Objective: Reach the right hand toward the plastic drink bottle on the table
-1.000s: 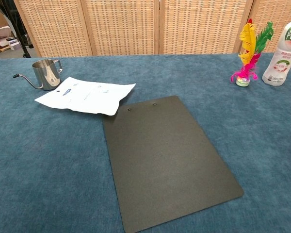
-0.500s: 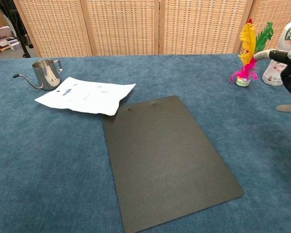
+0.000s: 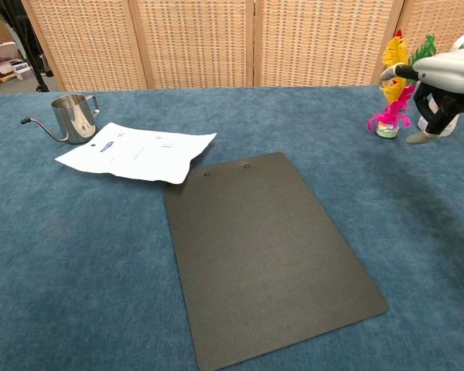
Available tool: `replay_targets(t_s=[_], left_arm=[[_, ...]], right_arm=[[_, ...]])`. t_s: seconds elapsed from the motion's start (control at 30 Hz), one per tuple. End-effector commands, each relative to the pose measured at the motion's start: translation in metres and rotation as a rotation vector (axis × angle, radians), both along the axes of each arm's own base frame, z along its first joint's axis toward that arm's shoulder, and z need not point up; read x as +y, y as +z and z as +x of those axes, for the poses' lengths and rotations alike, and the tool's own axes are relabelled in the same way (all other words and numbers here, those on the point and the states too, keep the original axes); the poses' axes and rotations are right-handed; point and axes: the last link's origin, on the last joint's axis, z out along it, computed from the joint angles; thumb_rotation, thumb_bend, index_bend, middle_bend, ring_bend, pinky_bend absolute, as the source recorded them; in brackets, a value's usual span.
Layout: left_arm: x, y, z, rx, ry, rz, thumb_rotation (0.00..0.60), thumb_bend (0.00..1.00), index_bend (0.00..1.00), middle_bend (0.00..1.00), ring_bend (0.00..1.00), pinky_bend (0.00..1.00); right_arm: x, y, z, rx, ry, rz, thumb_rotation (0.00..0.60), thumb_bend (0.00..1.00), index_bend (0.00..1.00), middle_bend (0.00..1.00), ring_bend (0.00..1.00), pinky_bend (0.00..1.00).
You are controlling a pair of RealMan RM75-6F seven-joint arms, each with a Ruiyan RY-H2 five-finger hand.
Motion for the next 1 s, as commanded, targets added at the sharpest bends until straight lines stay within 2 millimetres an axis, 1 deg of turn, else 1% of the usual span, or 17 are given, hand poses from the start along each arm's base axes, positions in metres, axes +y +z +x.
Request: replay_targets(t_s=[0.03,0.37,0.53,0.77,0.83,1.0], left_arm=[[0.001,0.000,0.000,0.001,0.002,0.000,0.600,0.02,0.00,0.00,0.00,0.00],[0.001,-0.003,-0.001,0.006,0.005,-0.009,0.600,0.02,0.00,0.00,0.00,0.00],[0.001,-0.001,0.000,0.003,0.002,-0.003,0.600,0.02,0.00,0.00,0.00,0.00],[0.000,-0.003,0.000,0.007,-0.001,-0.008,0.600,0.02,0.00,0.00,0.00,0.00],[0.000,-0.003,0.001,0.007,-0.004,-0.009,0.600,0.02,0.00,0.00,0.00,0.00],[-0.001,-0.003,0.001,0.006,-0.007,-0.009,0.600,0.02,0.00,0.00,0.00,0.00]], right_arm=[[-0.009,0.004,0.000,-0.001,-0.021,-0.006,0.600,0.26,0.00,0.66,0.70,0.63],[-0.024,0.005,-0.004,0.002,-0.061,0.003,0.600,0.26,0.00,0.66,0.70,0.63],[-0.033,0.011,-0.005,0.006,-0.077,-0.012,0.600,0.26,0.00,0.66,0.70,0.63],[-0.035,0.017,-0.011,0.000,-0.107,-0.020,0.600,0.26,0.00,0.66,0.70,0.63],[-0.035,0.017,-0.017,0.004,-0.128,-0.017,0.600,0.26,0.00,0.66,0.70,0.63],[-0.035,0.017,-0.021,0.006,-0.137,-0.014,0.600,0.26,0.00,0.66,0.70,0.63]])
